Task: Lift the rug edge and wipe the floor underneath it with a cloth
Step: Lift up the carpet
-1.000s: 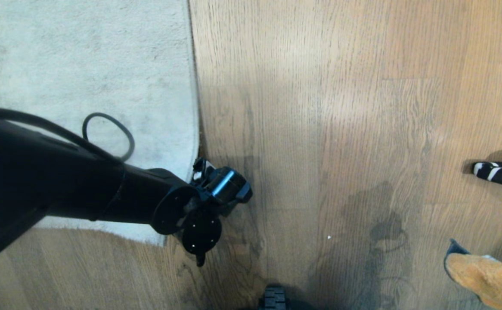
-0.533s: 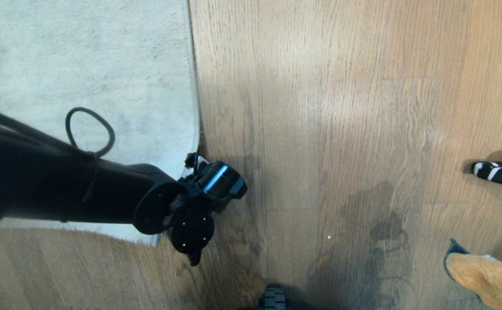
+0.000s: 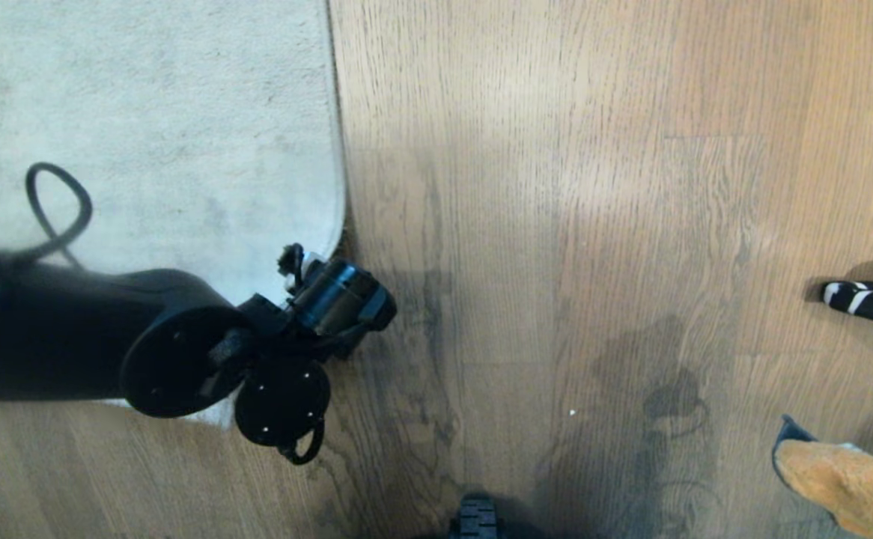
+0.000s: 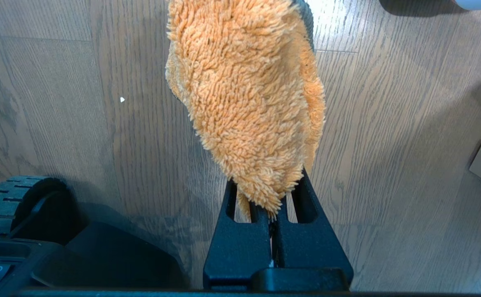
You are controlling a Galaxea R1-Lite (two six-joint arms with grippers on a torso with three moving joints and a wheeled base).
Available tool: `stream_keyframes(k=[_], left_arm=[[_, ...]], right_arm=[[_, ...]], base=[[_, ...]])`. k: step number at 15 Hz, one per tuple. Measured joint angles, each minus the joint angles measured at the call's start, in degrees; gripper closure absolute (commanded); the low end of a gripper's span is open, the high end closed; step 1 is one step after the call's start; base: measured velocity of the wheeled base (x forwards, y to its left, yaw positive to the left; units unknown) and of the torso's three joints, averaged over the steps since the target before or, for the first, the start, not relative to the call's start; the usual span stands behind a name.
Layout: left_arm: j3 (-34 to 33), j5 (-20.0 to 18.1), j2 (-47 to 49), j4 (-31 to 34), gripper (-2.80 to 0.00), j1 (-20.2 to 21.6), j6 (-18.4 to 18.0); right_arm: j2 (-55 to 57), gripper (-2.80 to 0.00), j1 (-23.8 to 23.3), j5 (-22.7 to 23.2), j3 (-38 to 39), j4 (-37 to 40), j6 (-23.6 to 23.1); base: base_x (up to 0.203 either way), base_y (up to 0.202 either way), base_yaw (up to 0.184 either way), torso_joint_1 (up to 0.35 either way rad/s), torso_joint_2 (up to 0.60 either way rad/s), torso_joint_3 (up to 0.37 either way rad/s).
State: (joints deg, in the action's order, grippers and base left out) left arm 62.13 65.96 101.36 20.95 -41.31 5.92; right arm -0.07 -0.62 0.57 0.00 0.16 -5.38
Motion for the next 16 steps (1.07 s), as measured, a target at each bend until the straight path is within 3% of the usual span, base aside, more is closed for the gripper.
stream_keyframes(k=[9,16], left_arm=[[-3.9,-0.5,-11.3,-0.1,0.0,-0.5,0.0],[-7.8,-1.6,-19.2,-0.2,0.0,2.2,0.0]], right_arm=[[0.0,0.0,0.0,0.0,0.0,0.0,0.0],[0.0,0.0,0.0,0.0,0.0,0.0,0.0]], base=[[0.0,0.0,0.0,0.0,0.0,0.0],[0.0,0.0,0.0,0.0,0.0,0.0]])
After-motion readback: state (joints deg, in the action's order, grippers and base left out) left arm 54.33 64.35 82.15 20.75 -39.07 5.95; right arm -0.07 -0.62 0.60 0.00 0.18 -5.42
